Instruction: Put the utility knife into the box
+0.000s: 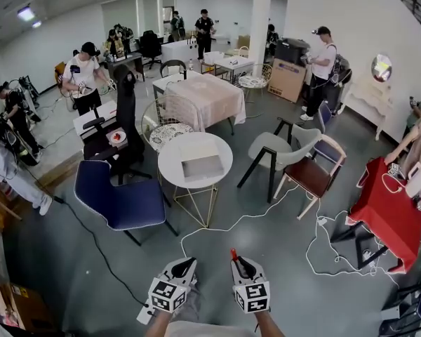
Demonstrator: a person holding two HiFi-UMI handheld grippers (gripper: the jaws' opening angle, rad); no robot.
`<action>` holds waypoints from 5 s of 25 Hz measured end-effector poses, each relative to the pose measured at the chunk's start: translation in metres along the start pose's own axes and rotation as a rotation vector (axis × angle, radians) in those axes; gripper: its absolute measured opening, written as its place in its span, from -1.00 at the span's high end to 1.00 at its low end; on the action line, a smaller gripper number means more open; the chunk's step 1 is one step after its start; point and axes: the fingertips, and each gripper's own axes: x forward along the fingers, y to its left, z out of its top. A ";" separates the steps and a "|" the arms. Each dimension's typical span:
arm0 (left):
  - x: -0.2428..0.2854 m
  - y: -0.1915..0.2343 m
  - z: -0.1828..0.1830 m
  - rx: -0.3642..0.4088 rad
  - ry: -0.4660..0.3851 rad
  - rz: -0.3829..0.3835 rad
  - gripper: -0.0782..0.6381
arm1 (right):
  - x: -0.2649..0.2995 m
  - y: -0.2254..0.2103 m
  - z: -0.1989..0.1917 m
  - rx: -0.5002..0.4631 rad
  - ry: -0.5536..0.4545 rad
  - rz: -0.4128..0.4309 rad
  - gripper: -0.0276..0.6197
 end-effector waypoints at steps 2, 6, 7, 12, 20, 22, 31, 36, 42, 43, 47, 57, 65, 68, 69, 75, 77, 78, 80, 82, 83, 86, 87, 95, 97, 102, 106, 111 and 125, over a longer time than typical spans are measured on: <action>0.014 0.013 0.005 -0.005 -0.001 -0.006 0.75 | 0.017 -0.006 0.005 -0.006 0.008 -0.004 0.67; 0.040 0.043 0.016 -0.015 0.001 -0.015 0.75 | 0.051 -0.016 0.018 -0.014 0.025 -0.011 0.67; 0.046 0.052 0.018 -0.018 0.002 -0.016 0.75 | 0.061 -0.018 0.021 -0.013 0.029 -0.013 0.67; 0.074 0.094 0.033 -0.040 0.003 -0.018 0.75 | 0.109 -0.023 0.039 -0.024 0.056 -0.011 0.67; 0.122 0.162 0.064 -0.049 0.013 -0.035 0.75 | 0.186 -0.035 0.079 -0.027 0.064 -0.017 0.67; 0.132 0.180 0.072 -0.049 0.012 -0.042 0.75 | 0.207 -0.037 0.090 -0.029 0.066 -0.021 0.67; 0.175 0.253 0.097 -0.046 0.015 -0.071 0.75 | 0.289 -0.043 0.124 -0.028 0.069 -0.043 0.67; 0.184 0.287 0.105 -0.048 0.015 -0.074 0.75 | 0.318 -0.039 0.136 -0.028 0.067 -0.055 0.67; 0.197 0.300 0.108 -0.055 0.008 -0.089 0.75 | 0.335 -0.041 0.140 -0.024 0.067 -0.061 0.67; 0.199 0.301 0.107 -0.057 0.013 -0.093 0.75 | 0.336 -0.042 0.140 -0.023 0.068 -0.063 0.67; 0.210 0.303 0.103 -0.065 0.032 -0.098 0.75 | 0.347 -0.052 0.138 -0.010 0.082 -0.066 0.67; 0.250 0.339 0.110 -0.073 0.052 -0.045 0.75 | 0.405 -0.077 0.146 -0.005 0.091 -0.008 0.67; 0.312 0.367 0.142 -0.063 0.047 -0.033 0.75 | 0.459 -0.116 0.169 0.000 0.091 0.022 0.67; 0.333 0.375 0.153 -0.056 0.044 -0.022 0.75 | 0.476 -0.133 0.181 -0.003 0.081 0.031 0.67; 0.339 0.377 0.156 -0.054 0.042 -0.018 0.75 | 0.481 -0.139 0.185 -0.004 0.076 0.033 0.67; 0.368 0.397 0.172 -0.047 0.026 0.011 0.75 | 0.516 -0.160 0.202 -0.012 0.055 0.055 0.67; 0.374 0.403 0.172 -0.050 0.026 0.023 0.75 | 0.526 -0.164 0.203 -0.015 0.054 0.064 0.67; 0.377 0.405 0.174 -0.051 0.022 0.029 0.75 | 0.530 -0.166 0.204 -0.017 0.053 0.069 0.67; 0.385 0.409 0.178 -0.051 0.016 0.042 0.75 | 0.539 -0.172 0.207 -0.020 0.052 0.079 0.67; 0.390 0.414 0.181 -0.054 0.018 0.055 0.75 | 0.546 -0.177 0.208 -0.019 0.059 0.091 0.67; 0.391 0.415 0.180 -0.058 0.022 0.063 0.75 | 0.548 -0.178 0.208 -0.018 0.064 0.098 0.67; 0.392 0.423 0.174 -0.078 0.033 0.084 0.75 | 0.555 -0.176 0.203 -0.017 0.083 0.119 0.67; 0.392 0.426 0.171 -0.085 0.034 0.090 0.75 | 0.558 -0.175 0.200 -0.017 0.092 0.125 0.67; 0.399 0.437 0.150 -0.146 0.067 0.120 0.75 | 0.574 -0.169 0.173 -0.002 0.167 0.170 0.67; 0.398 0.439 0.142 -0.164 0.082 0.128 0.75 | 0.576 -0.167 0.164 0.002 0.191 0.180 0.67; 0.393 0.441 0.116 -0.210 0.134 0.142 0.75 | 0.577 -0.158 0.138 0.018 0.255 0.205 0.67; 0.387 0.438 0.098 -0.237 0.166 0.147 0.75 | 0.573 -0.144 0.114 0.030 0.309 0.232 0.67; 0.384 0.440 0.082 -0.263 0.193 0.149 0.75 | 0.569 -0.130 0.093 0.051 0.359 0.248 0.67; 0.368 0.444 0.065 -0.308 0.221 0.173 0.75 | 0.575 -0.107 0.050 -0.265 0.503 0.423 0.67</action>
